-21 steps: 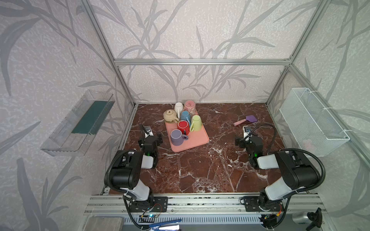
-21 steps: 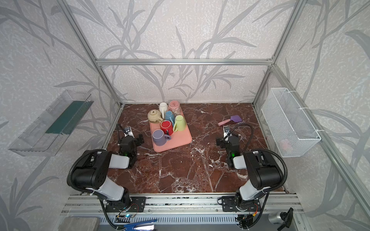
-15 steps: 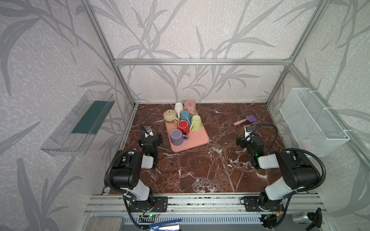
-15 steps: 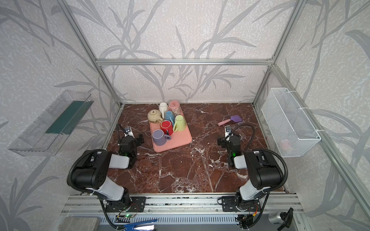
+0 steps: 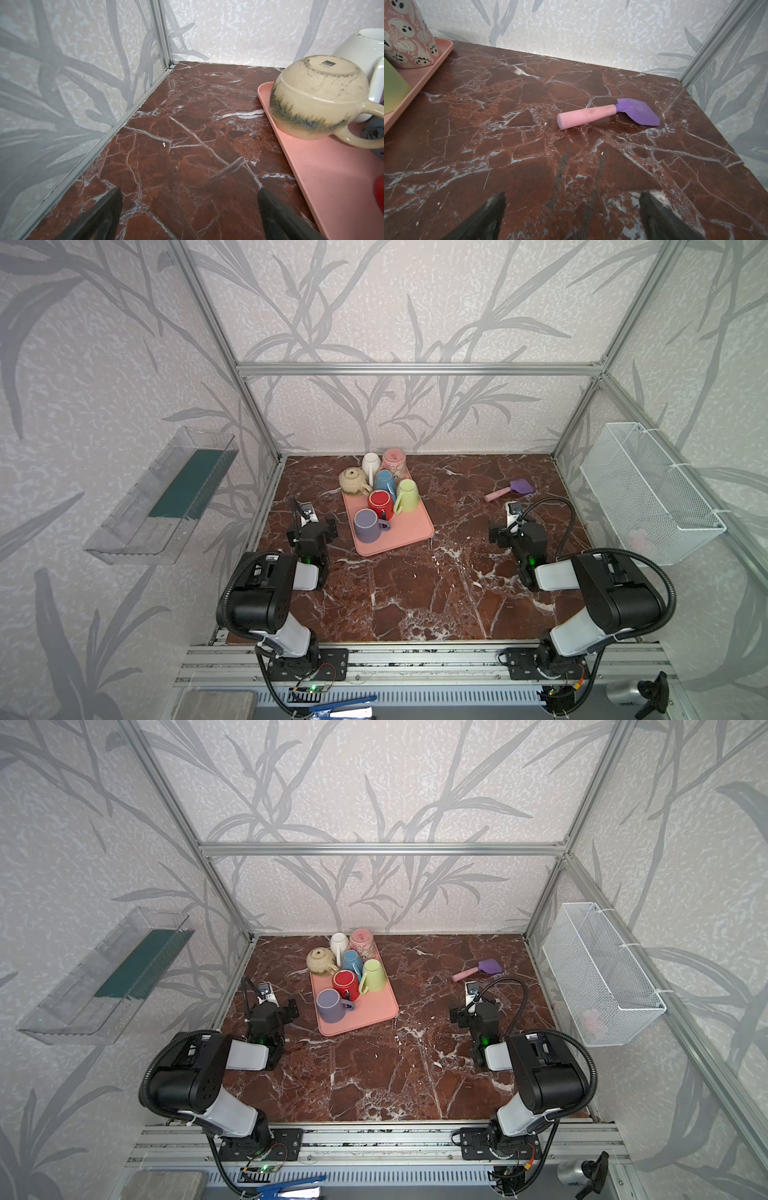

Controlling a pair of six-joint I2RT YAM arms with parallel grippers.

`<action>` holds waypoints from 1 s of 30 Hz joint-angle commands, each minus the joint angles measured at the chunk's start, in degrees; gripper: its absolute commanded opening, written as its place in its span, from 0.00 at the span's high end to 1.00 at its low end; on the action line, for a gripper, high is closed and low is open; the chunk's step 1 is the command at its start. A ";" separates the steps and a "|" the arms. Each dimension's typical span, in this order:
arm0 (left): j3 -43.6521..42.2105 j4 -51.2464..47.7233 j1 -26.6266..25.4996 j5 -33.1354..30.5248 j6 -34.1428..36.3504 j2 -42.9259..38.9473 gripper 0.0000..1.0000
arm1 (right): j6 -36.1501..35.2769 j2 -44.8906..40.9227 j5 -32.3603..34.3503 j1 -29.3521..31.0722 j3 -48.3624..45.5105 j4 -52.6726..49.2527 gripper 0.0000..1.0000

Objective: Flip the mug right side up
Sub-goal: 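Raise both grippers from rest toward the pink tray of mugs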

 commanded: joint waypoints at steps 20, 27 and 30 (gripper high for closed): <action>0.77 -0.26 0.55 0.77 -0.35 -0.74 0.01 | 1.11 -0.45 -2.33 -0.89 1.44 -0.98 0.01; 3.93 -10.43 0.34 -1.30 -0.67 -5.61 0.03 | -2.68 -8.59 6.79 4.34 -0.49 -3.62 0.01; 8.08 -21.95 0.40 -2.50 -1.27 -11.44 0.02 | -0.27 -18.98 9.45 5.91 1.81 -16.96 0.01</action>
